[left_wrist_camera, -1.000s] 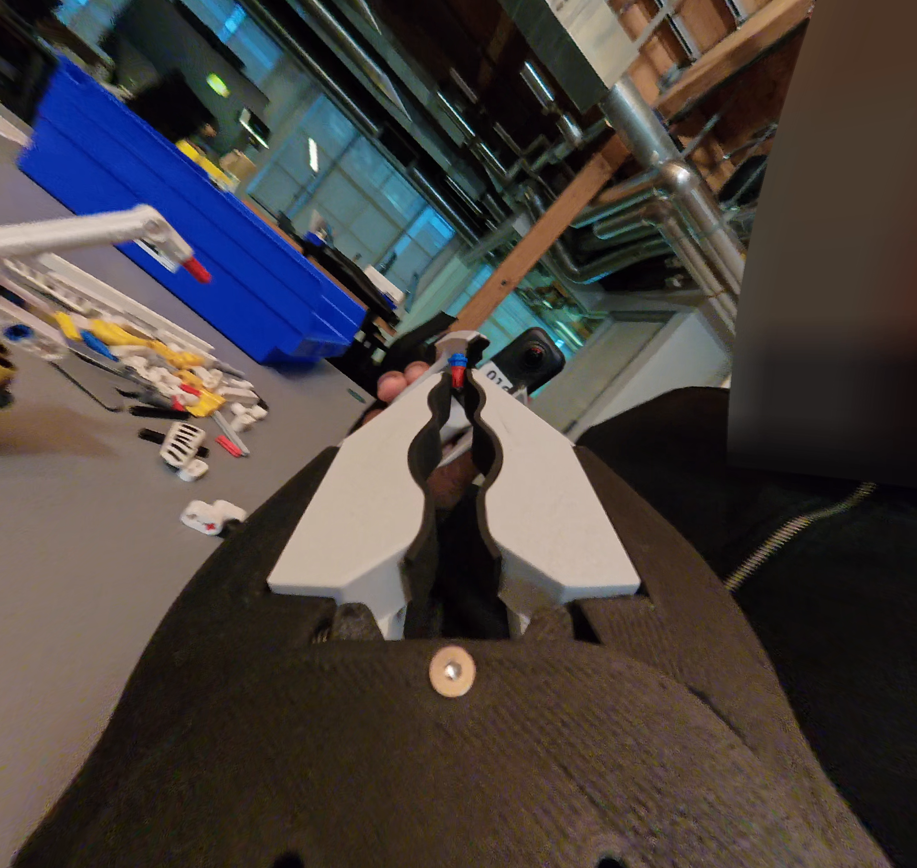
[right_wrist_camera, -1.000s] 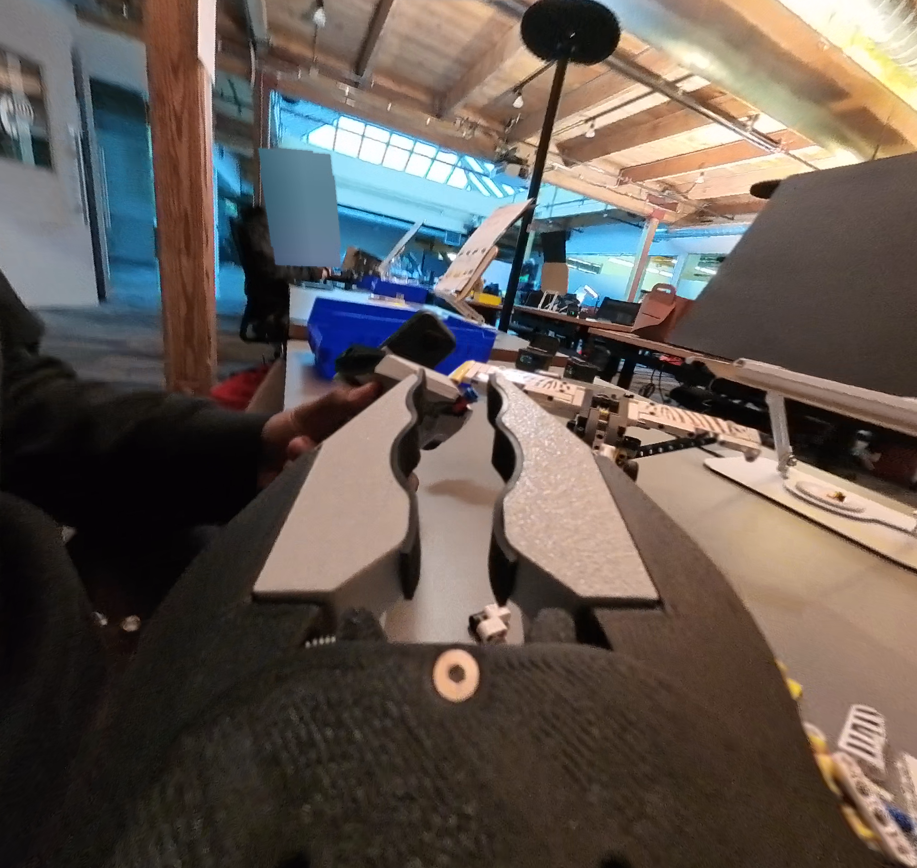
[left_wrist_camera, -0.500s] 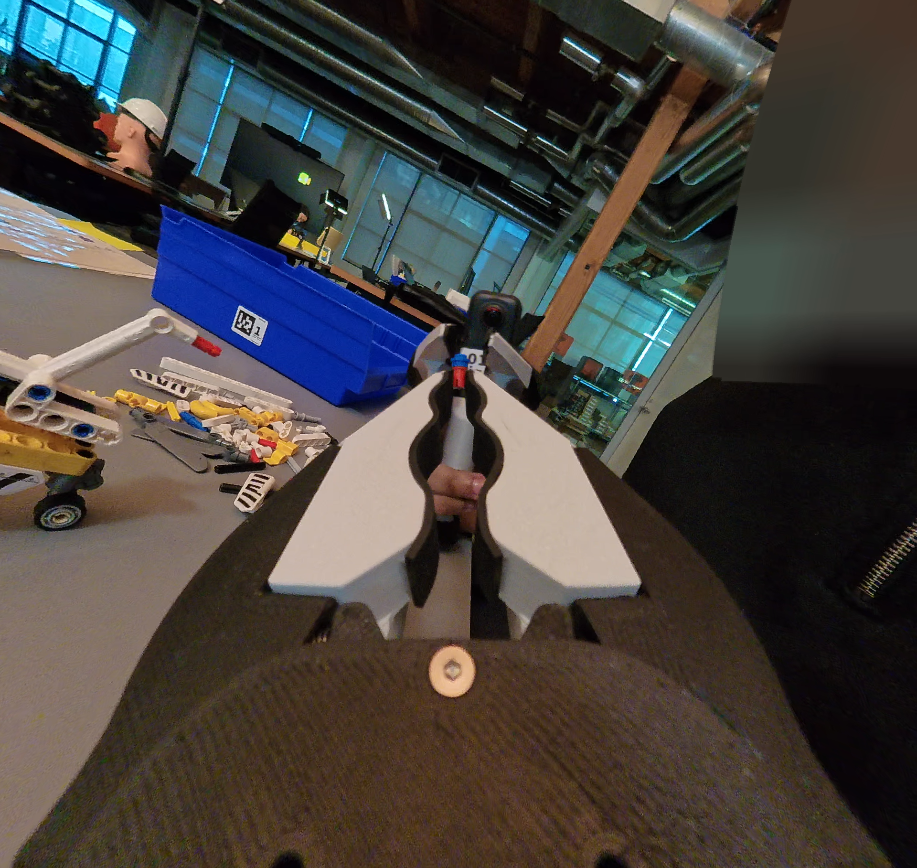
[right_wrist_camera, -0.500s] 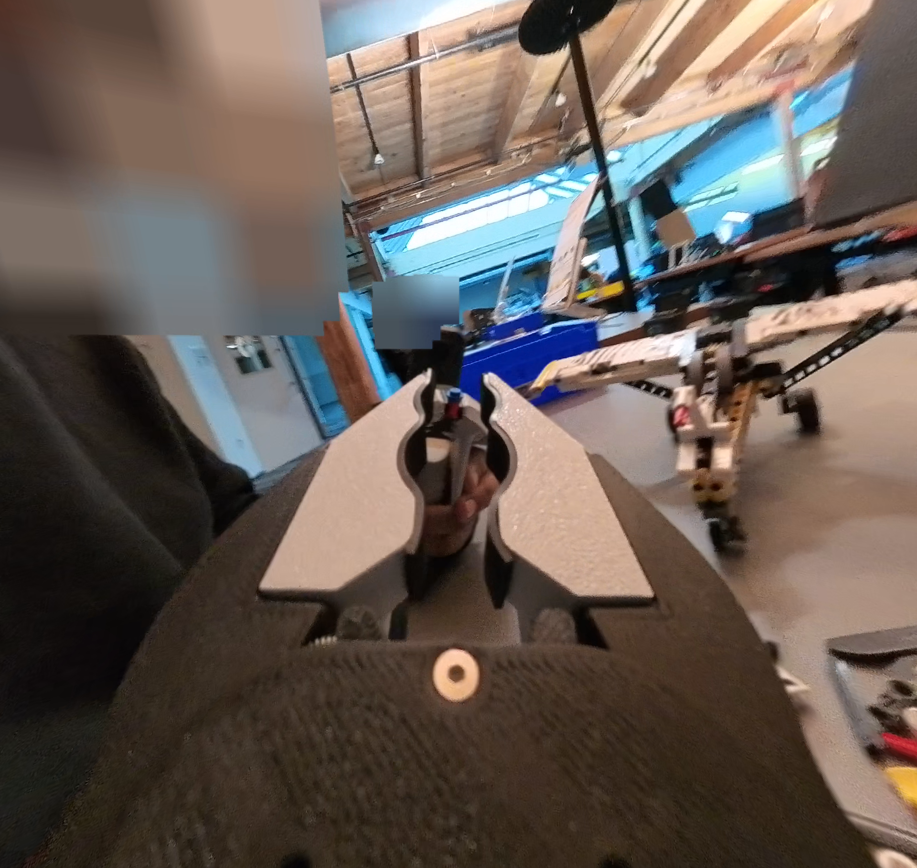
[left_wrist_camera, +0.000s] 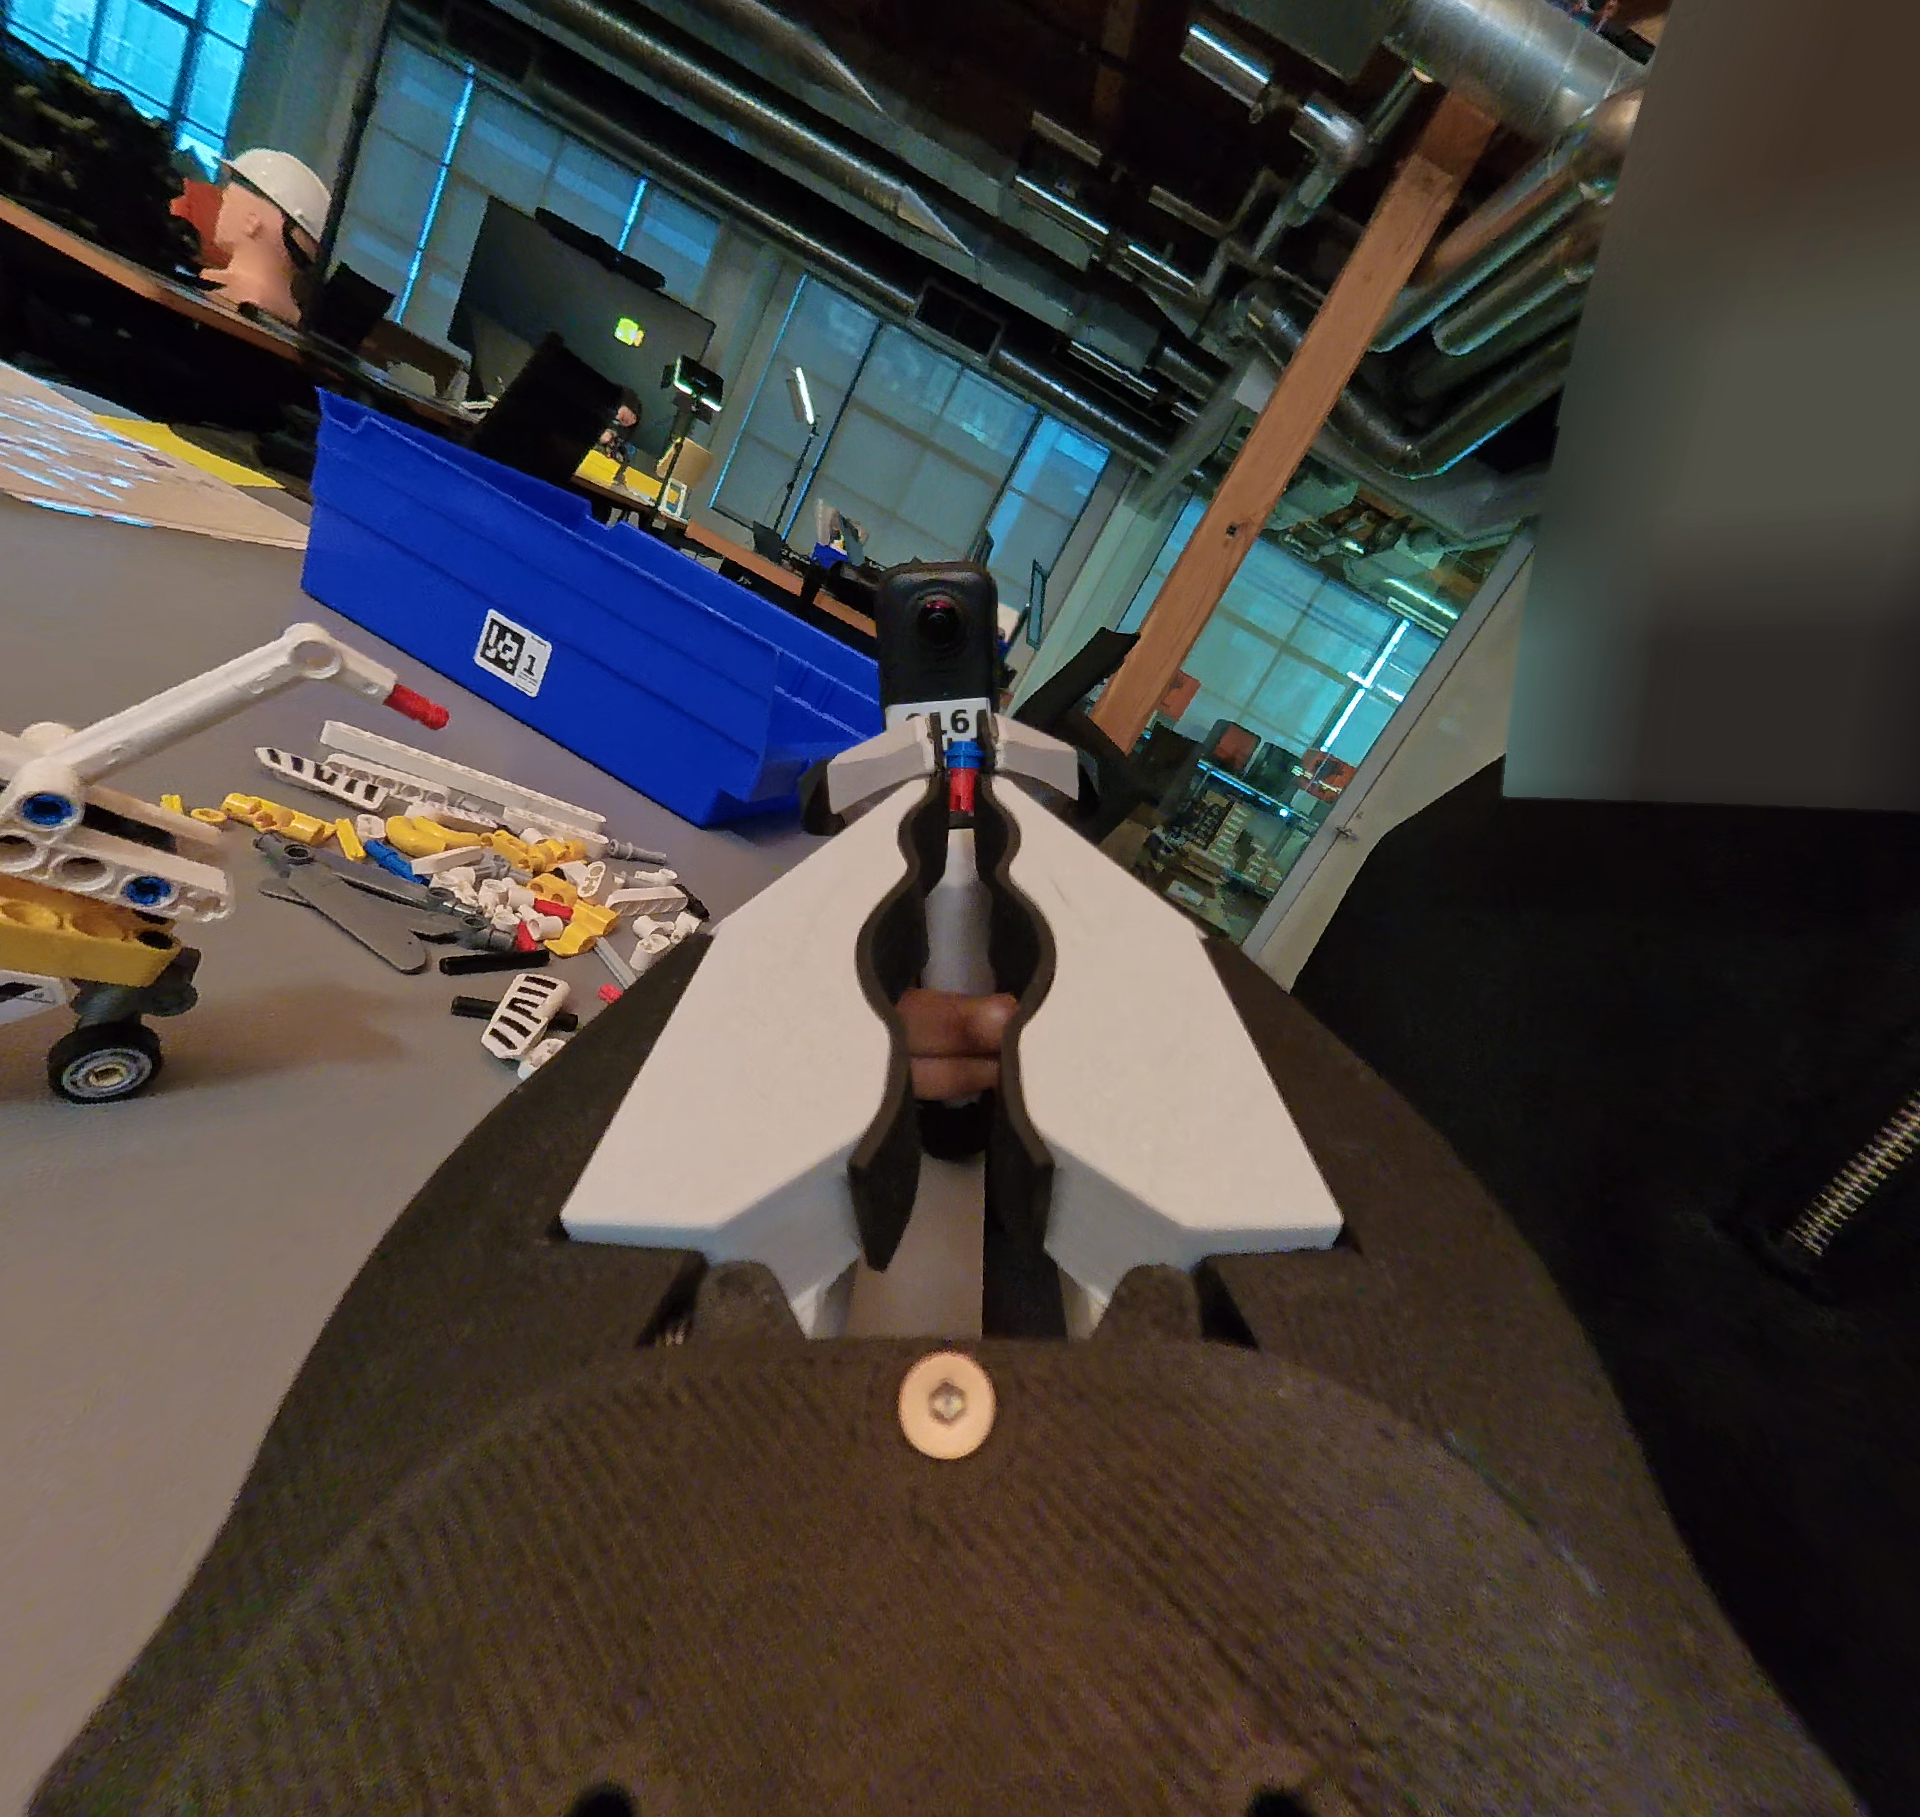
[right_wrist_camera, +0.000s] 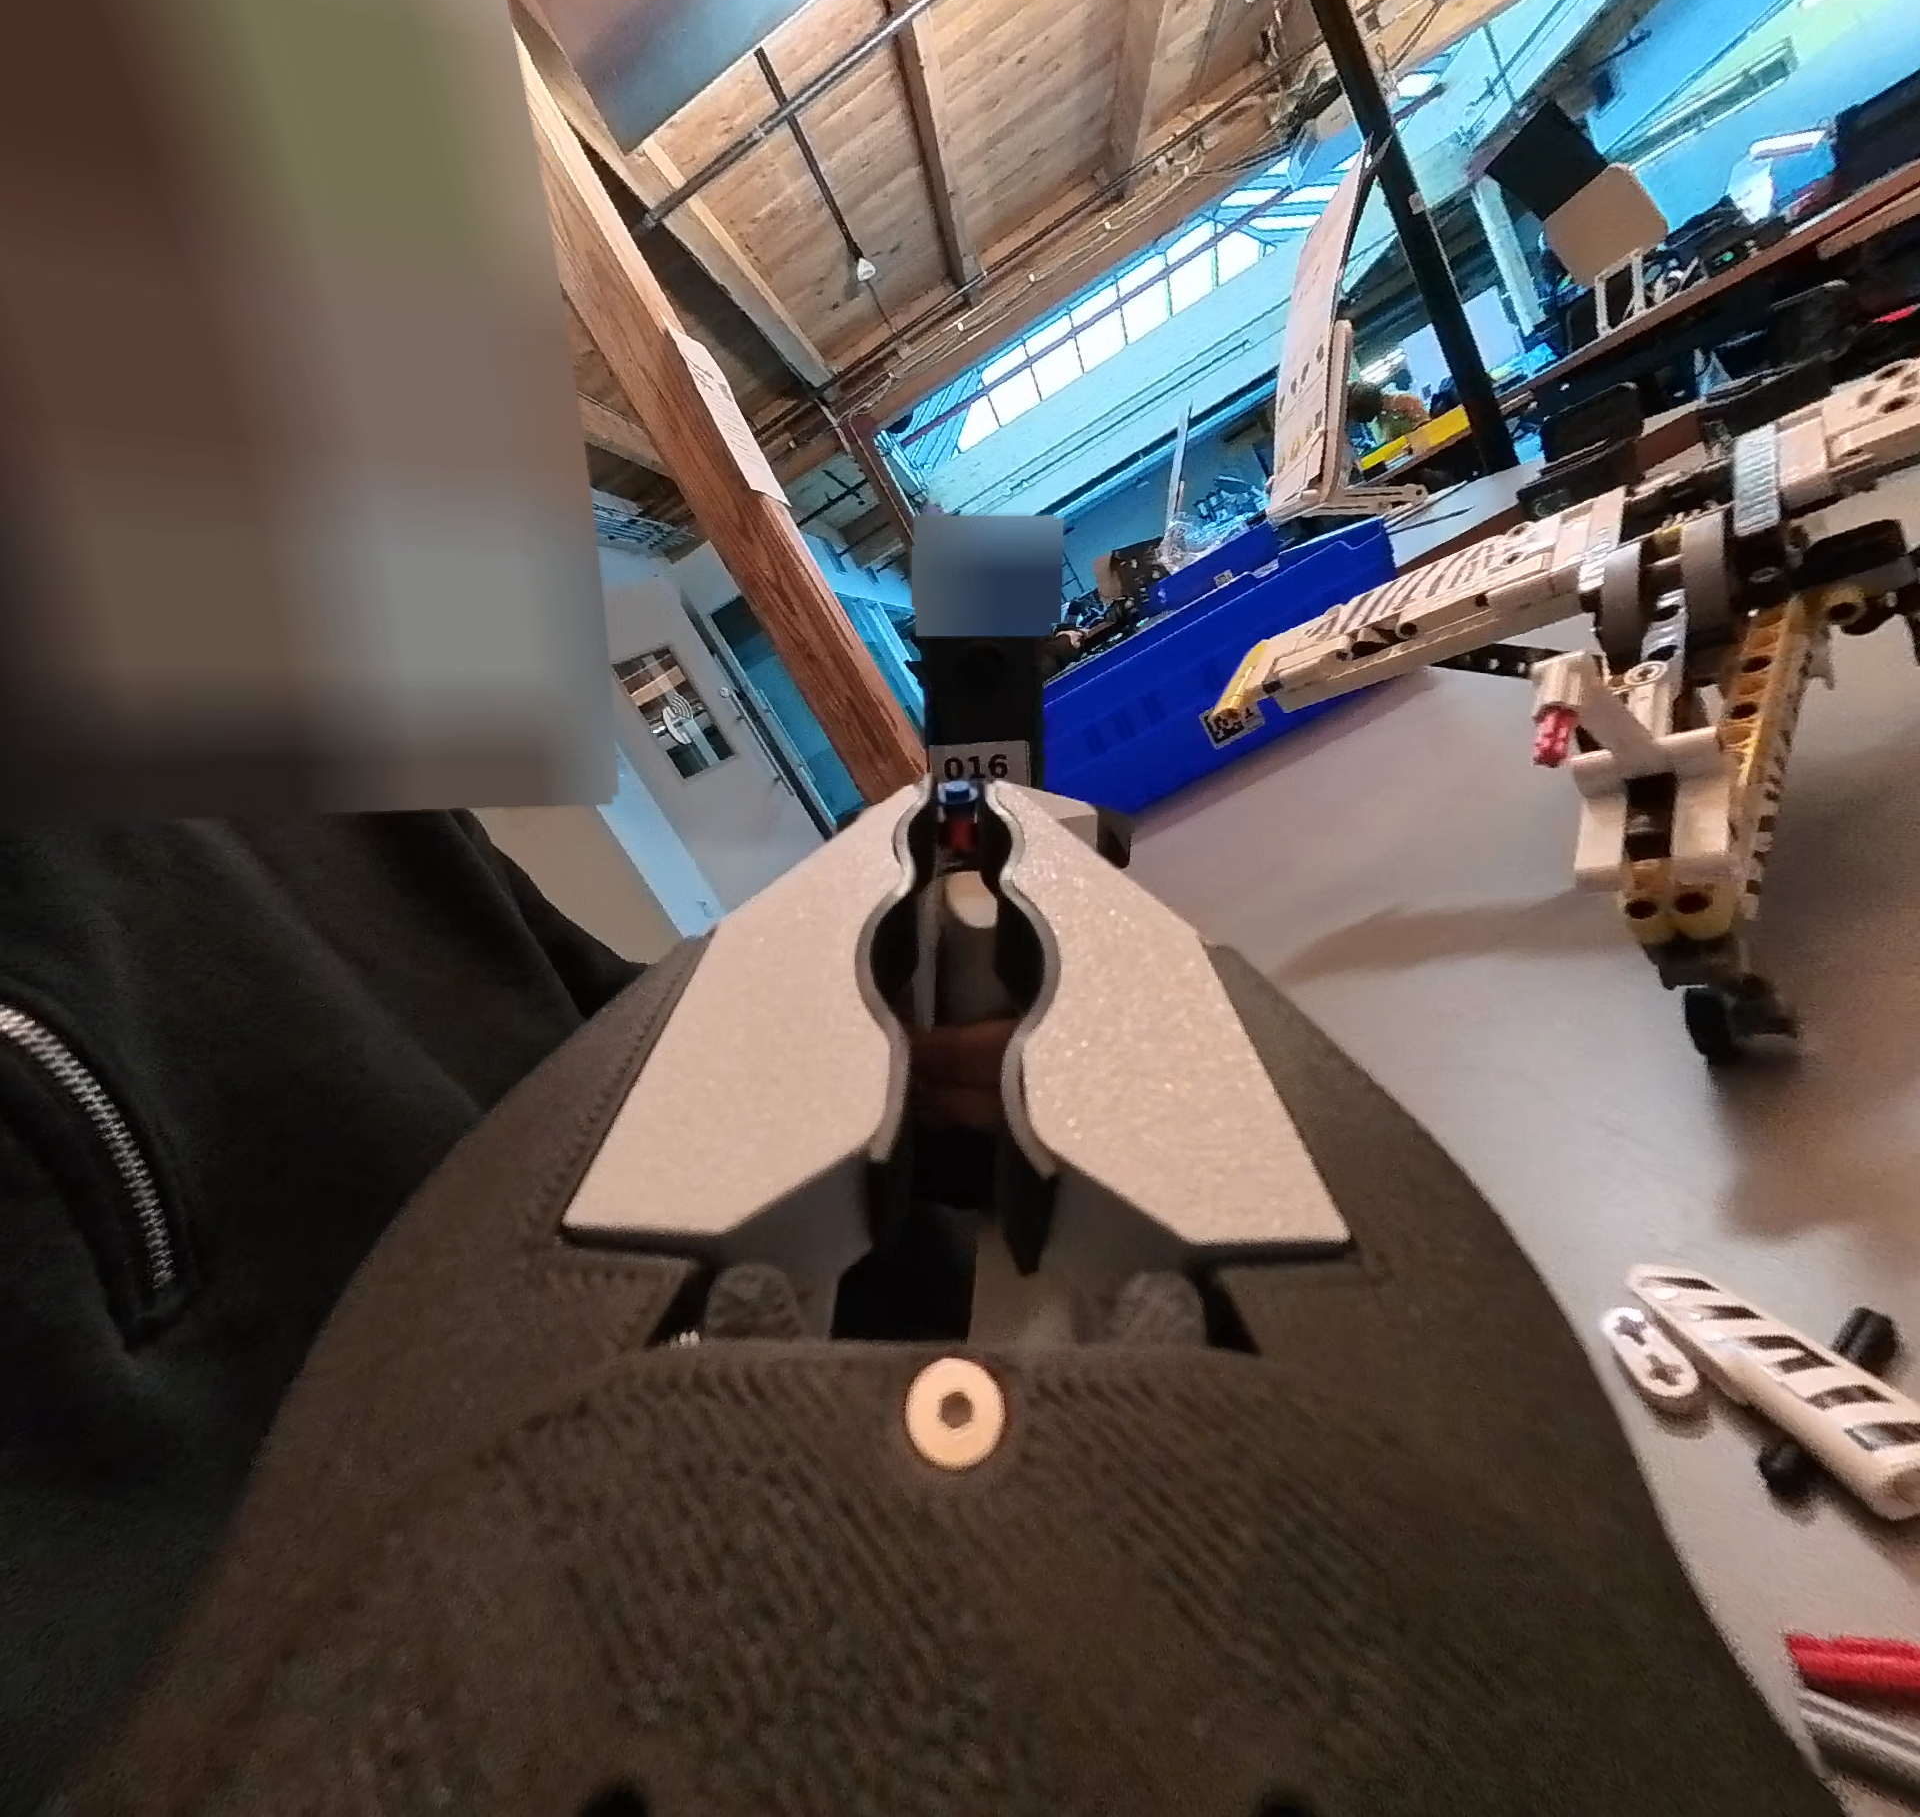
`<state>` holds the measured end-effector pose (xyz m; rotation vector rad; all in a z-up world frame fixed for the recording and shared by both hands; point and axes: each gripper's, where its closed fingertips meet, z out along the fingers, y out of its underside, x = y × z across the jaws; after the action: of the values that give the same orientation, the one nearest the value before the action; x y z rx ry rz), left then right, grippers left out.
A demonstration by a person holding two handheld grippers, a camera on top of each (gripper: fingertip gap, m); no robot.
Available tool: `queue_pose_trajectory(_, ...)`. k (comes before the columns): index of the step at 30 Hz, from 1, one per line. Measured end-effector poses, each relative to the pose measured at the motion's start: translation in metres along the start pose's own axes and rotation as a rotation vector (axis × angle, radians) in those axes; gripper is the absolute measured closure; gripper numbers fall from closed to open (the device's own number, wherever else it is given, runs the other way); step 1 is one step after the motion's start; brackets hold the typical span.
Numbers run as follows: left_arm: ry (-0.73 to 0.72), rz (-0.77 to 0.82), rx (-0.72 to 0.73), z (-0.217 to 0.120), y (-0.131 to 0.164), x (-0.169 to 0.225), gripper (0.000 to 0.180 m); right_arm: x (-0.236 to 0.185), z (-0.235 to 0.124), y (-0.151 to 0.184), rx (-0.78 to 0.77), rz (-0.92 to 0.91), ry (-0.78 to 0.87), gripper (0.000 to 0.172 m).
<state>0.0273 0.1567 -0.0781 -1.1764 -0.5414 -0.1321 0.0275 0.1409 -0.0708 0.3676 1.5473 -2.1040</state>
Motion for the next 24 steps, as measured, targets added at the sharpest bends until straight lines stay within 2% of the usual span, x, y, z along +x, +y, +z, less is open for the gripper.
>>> queue_pose_trajectory(8,-0.038,0.01,-0.02,0.0027,0.0026,-0.0043,0.179,0.0041,-0.0032,-0.0022,0.002,-0.091,0.081,0.168)
queue_pose_trajectory(24,-0.055,0.028,0.032,0.0032,-0.0015,-0.0029,0.177,0.0014,-0.0017,-0.0082,0.122,0.06,-0.008,0.168)
